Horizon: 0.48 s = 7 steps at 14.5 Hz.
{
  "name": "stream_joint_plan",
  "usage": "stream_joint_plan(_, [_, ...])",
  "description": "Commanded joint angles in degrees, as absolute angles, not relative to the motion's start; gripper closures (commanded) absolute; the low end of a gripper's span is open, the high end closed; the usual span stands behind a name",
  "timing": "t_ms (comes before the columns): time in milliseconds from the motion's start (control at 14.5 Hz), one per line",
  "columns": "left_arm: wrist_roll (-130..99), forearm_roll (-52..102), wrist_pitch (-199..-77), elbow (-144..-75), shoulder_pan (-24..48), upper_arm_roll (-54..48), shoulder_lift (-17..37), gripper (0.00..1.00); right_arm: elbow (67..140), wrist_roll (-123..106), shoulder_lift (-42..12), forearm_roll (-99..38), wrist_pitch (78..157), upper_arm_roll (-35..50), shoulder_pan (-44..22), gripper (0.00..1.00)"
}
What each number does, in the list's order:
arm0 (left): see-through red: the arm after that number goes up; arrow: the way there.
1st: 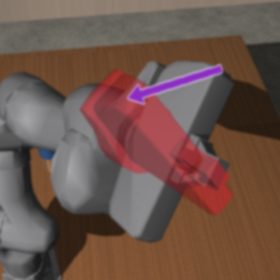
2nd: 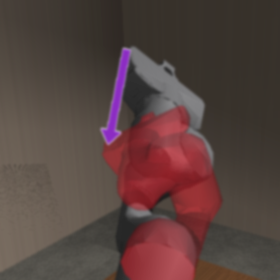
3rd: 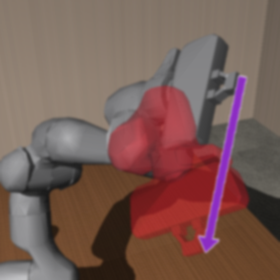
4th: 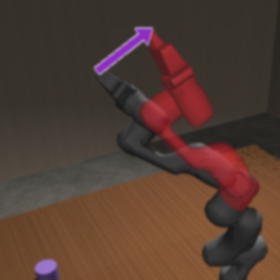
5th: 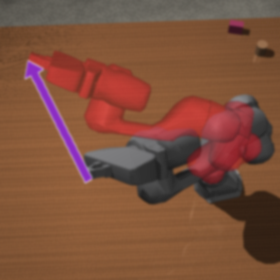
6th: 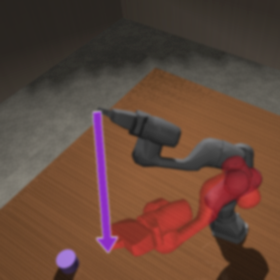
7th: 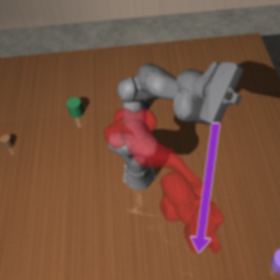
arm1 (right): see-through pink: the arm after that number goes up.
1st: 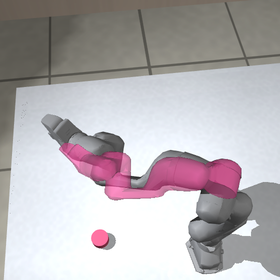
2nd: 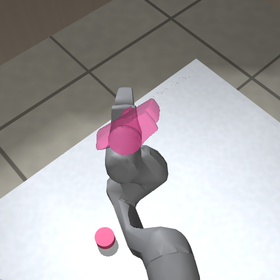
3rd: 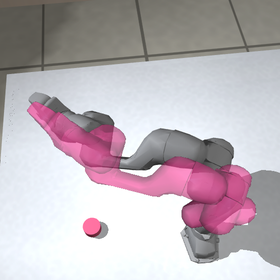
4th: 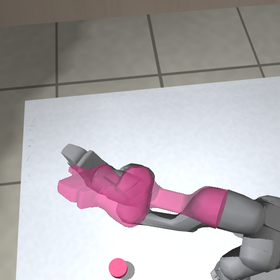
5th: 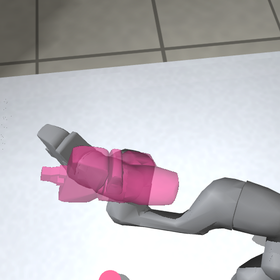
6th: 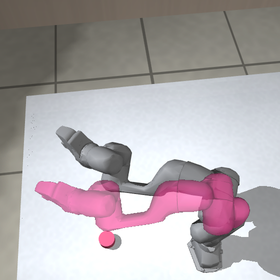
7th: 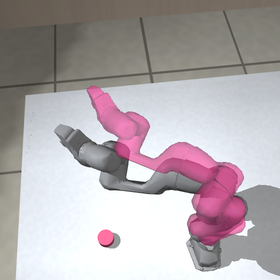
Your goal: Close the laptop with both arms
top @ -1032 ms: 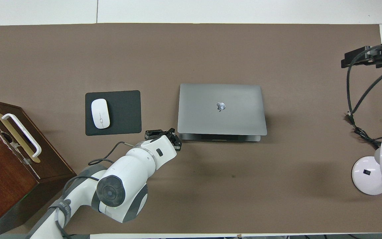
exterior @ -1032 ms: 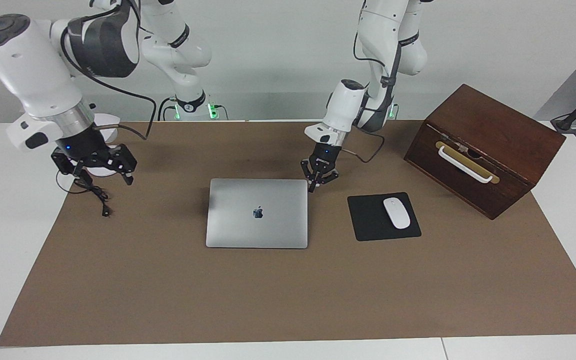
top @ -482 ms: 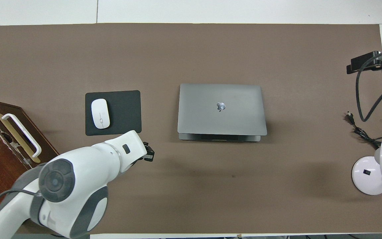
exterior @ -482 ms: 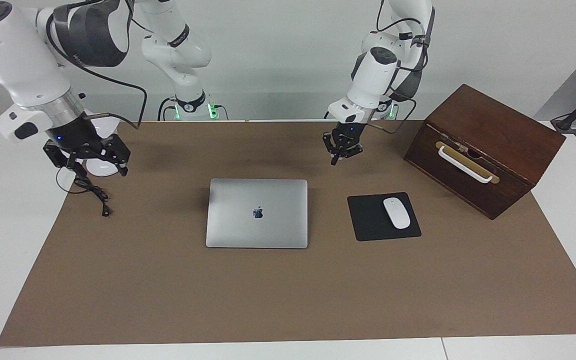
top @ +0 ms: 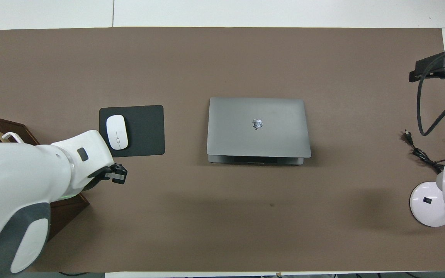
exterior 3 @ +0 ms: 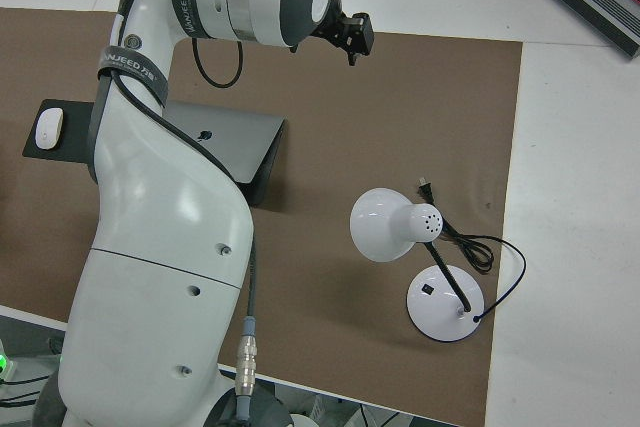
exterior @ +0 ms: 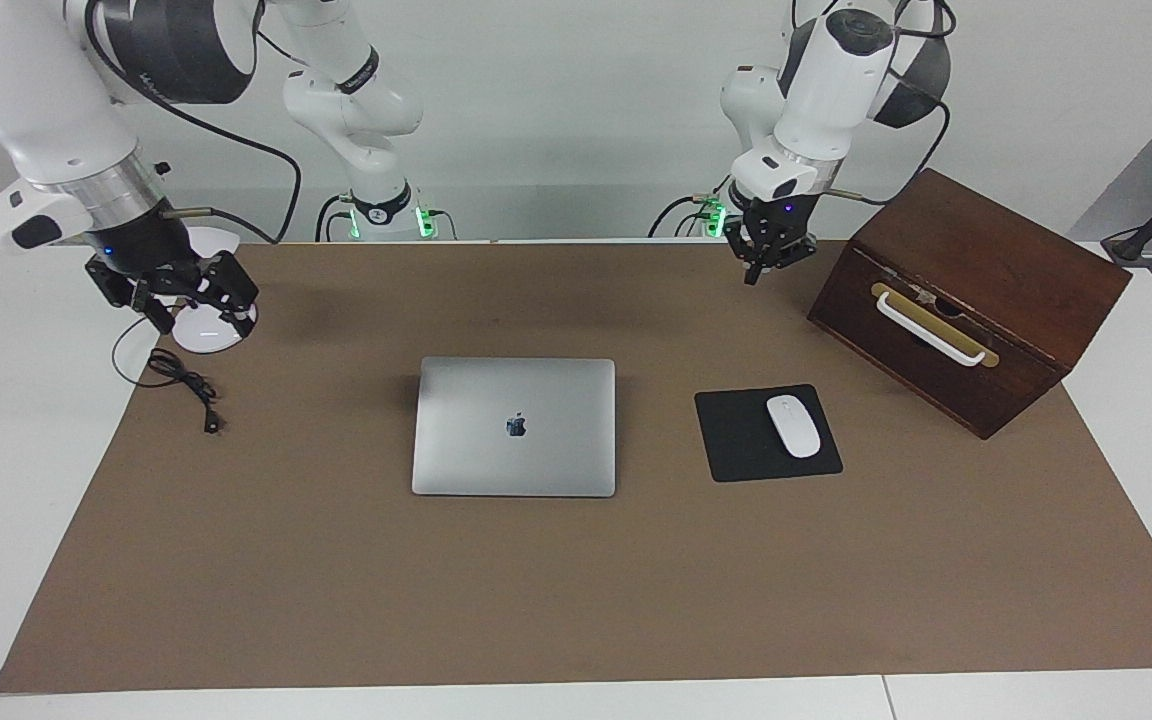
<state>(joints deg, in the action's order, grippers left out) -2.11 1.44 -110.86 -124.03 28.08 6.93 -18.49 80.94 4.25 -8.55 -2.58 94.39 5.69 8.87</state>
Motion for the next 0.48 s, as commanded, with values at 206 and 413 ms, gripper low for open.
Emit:
stream_joint_plan(206, [-0.79,0.53,-106.35,-121.03,18.12,6.42,-18.90,0.00,75.52,5.27,-9.14,-1.49,87.90,6.15,9.14,0.00])
stream_joint_plan(413, [-1.05,0.53,-106.26,-118.40,12.41,6.33,-18.37,0.00,74.36,5.19,-8.70,-1.67,86.13,6.15,9.14,0.00])
